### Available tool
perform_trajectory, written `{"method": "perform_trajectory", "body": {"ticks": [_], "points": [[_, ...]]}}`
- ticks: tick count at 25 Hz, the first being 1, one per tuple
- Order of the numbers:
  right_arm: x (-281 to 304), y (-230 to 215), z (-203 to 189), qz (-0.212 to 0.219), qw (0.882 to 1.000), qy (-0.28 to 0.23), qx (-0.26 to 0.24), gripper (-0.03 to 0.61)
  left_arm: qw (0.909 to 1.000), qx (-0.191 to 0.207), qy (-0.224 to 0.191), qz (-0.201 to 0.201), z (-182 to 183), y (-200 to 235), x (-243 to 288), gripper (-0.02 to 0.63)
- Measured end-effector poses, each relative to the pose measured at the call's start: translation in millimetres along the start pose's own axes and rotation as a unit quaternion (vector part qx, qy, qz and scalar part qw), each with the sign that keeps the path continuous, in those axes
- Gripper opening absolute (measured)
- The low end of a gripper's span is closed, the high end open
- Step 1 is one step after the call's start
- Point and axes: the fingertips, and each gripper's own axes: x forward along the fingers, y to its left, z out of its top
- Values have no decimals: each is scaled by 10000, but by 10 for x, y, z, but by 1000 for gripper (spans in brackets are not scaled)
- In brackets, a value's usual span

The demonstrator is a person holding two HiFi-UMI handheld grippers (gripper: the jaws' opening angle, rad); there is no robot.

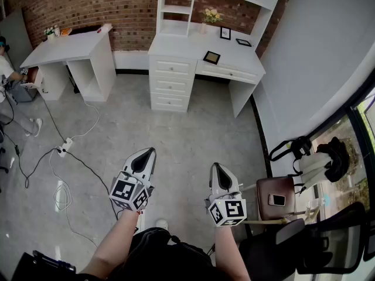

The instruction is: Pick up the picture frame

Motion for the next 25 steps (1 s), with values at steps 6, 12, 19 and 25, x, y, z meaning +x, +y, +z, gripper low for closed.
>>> {"method": "perform_trajectory", "body": {"ticks": [6, 12, 19, 25], "points": [[185, 78, -13, -10, 10000, -47, -18, 3, 10000, -42, 25, -67, -28, 133, 49, 3], [301, 62, -50, 32, 10000, 0, -7, 3, 9999, -127, 33, -41, -74, 232, 124, 3], [659, -150, -136, 6, 9999, 25, 129, 3, 9998, -141, 104, 80, -140, 441, 360, 3], [1129, -410, -26, 87, 10000, -4, 47, 3, 9997, -121, -2, 233, 2, 702, 802, 3]]}}
